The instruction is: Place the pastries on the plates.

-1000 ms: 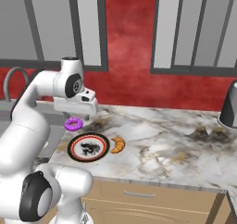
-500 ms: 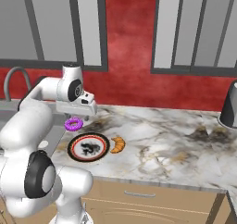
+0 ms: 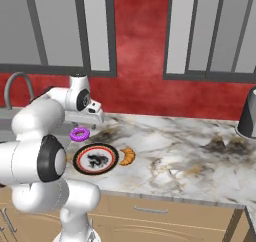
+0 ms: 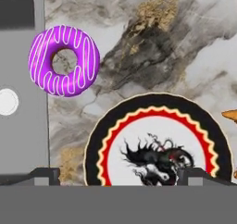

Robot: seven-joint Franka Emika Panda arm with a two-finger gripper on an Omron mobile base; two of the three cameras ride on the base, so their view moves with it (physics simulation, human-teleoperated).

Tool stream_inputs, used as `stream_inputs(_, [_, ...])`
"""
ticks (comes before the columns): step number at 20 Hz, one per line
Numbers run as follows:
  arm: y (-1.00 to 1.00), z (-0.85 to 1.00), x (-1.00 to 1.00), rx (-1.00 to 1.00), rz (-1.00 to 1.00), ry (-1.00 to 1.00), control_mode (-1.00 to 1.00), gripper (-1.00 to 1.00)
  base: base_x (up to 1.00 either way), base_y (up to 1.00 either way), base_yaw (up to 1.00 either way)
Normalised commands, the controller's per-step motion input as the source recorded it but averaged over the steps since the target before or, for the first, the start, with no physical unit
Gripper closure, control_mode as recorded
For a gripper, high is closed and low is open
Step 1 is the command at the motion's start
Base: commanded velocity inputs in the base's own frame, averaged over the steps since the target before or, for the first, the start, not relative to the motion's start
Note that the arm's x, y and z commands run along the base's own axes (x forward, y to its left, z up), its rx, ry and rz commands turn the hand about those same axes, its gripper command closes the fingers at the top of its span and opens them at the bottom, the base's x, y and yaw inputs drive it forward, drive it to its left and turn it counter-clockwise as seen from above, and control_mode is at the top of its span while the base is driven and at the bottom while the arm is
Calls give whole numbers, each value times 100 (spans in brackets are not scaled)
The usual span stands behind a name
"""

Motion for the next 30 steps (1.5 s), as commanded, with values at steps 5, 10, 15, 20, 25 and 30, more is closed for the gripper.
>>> stream_inputs(5, [20, -40, 63, 0, 0, 0, -100, -100, 0, 0, 0])
stream_inputs(10, [20, -37, 60, 0, 0, 0, -100, -100, 0, 0, 0])
stream_inputs(15, [10, -24, 32, 0, 0, 2, -100, -100, 0, 0, 0])
stream_inputs(20, [15, -31, 22, 0, 0, 2, -100, -100, 0, 0, 0])
stream_inputs(25, [15, -32, 19, 0, 0, 0, -100, -100, 0, 0, 0])
stream_inputs(30, [1, -13, 5, 0, 0, 0, -100, -100, 0, 0, 0])
